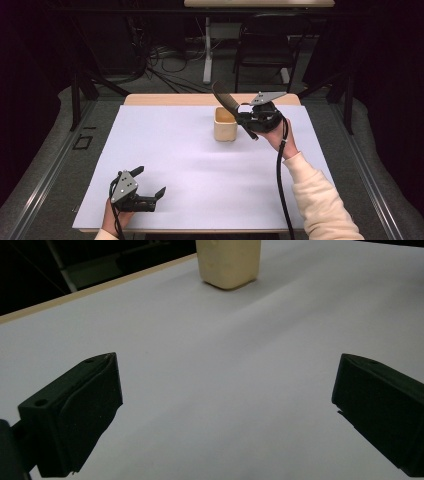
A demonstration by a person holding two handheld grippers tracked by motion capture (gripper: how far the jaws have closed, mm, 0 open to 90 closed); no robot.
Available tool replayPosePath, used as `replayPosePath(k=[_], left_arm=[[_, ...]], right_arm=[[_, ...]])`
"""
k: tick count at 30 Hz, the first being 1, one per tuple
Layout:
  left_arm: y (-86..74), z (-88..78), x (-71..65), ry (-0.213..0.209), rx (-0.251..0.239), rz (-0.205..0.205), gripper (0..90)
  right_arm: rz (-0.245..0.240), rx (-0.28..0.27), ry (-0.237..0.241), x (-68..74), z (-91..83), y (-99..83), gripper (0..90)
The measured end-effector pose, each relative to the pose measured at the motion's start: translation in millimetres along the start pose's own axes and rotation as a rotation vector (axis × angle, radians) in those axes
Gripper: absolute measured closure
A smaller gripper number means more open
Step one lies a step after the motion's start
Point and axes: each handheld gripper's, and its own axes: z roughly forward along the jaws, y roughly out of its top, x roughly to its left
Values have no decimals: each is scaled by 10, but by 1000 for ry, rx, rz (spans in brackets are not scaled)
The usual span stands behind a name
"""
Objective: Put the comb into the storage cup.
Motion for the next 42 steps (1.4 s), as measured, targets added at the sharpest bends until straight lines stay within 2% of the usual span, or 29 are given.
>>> replayPosePath(k=[20, 42], left_arm=[[3, -3, -4, -3, 0, 5, 0], [6, -4, -6, 0, 0, 7, 0]], right_arm=[[25, -36, 0, -5, 133, 85, 726], [17, -52, -8, -6, 231, 226, 726]])
